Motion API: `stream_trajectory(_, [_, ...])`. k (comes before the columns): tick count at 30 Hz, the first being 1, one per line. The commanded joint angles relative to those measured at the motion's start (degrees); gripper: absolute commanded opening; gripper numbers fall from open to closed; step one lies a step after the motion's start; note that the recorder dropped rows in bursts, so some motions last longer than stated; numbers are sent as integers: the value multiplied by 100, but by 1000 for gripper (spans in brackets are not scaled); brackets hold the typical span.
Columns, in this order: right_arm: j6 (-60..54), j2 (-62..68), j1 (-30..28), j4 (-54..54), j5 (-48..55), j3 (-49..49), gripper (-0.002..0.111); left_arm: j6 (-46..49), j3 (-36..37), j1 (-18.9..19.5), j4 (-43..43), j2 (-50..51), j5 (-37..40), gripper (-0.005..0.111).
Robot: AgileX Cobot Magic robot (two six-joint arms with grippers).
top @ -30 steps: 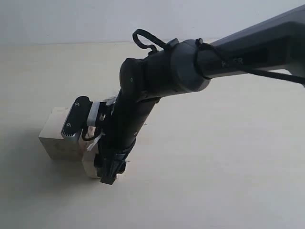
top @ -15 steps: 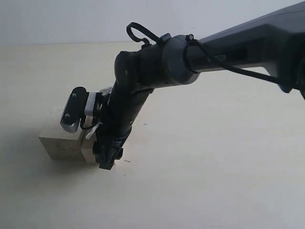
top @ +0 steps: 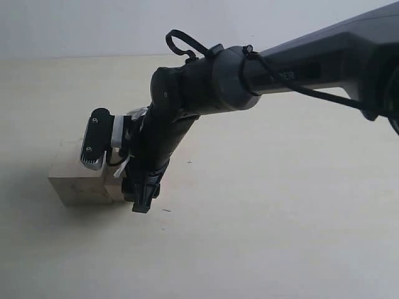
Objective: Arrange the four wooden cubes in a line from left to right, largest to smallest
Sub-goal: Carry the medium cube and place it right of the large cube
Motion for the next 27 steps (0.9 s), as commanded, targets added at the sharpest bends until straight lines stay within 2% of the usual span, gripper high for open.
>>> stream_trajectory(1, [-69, 36, -29, -68, -210, -26, 0, 22, -1, 18, -43, -32, -4, 0])
stream_trajectory(7, [-45, 36, -18, -68, -302, -26, 3, 22, -1, 18, -43, -32, -4, 0])
stream_trajectory(15, [-45, 36, -18, -68, -301, -26, 48, 22, -1, 18, -43, -32, -4, 0])
stream_trajectory(19, [13, 14, -18, -68, -591, -26, 75, 22, -1, 18, -43, -32, -4, 0])
stream_trajectory(21, [40, -28, -18, -68, -681, -26, 85, 22, -1, 18, -43, -32, -4, 0])
stream_trajectory(25, [235, -355, -18, -68, -658, -26, 99, 22, -1, 18, -43, -32, -4, 0])
stream_trajectory(27, [350, -693, -18, -68, -616, -29, 102, 22, -1, 18, -43, -32, -4, 0])
